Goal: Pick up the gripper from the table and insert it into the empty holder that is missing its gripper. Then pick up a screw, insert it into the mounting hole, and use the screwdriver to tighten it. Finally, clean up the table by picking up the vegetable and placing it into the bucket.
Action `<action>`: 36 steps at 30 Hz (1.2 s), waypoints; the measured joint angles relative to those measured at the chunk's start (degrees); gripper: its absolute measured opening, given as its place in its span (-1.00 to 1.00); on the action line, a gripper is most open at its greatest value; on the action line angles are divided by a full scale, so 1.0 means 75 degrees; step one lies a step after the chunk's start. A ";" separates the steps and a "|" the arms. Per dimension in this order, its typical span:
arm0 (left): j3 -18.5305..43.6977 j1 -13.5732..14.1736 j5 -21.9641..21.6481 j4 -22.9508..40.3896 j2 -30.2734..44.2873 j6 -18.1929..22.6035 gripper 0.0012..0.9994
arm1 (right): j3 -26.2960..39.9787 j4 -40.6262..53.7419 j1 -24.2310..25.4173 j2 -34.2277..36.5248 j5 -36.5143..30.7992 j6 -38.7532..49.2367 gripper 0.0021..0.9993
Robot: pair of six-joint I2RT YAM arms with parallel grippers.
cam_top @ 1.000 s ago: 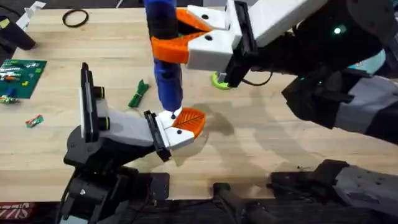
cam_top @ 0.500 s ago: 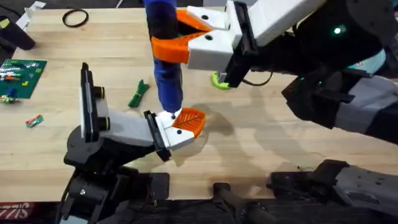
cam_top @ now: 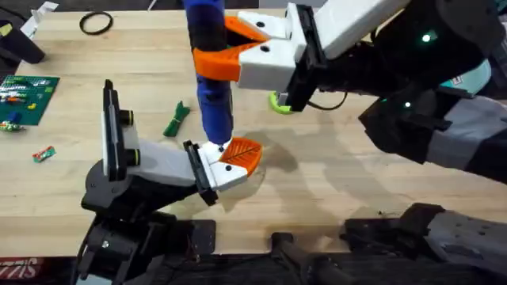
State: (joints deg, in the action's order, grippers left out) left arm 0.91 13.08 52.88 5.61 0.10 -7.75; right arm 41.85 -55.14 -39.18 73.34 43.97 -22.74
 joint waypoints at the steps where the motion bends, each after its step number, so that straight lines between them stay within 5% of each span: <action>1: 0.0000 0.0000 0.0000 0.0000 0.0000 0.0002 -0.97 | 0.0000 0.0019 0.0000 0.0000 0.0000 0.0000 -0.90; 36: 0.0000 0.0000 -0.0002 -0.0003 -0.0005 -0.0057 -0.97 | 0.0029 0.0038 -0.0006 0.0000 0.0089 0.0000 -0.90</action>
State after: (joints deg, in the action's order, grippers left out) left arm 0.91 13.08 52.87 5.58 0.06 -8.17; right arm 42.06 -54.85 -39.22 73.34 44.63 -22.74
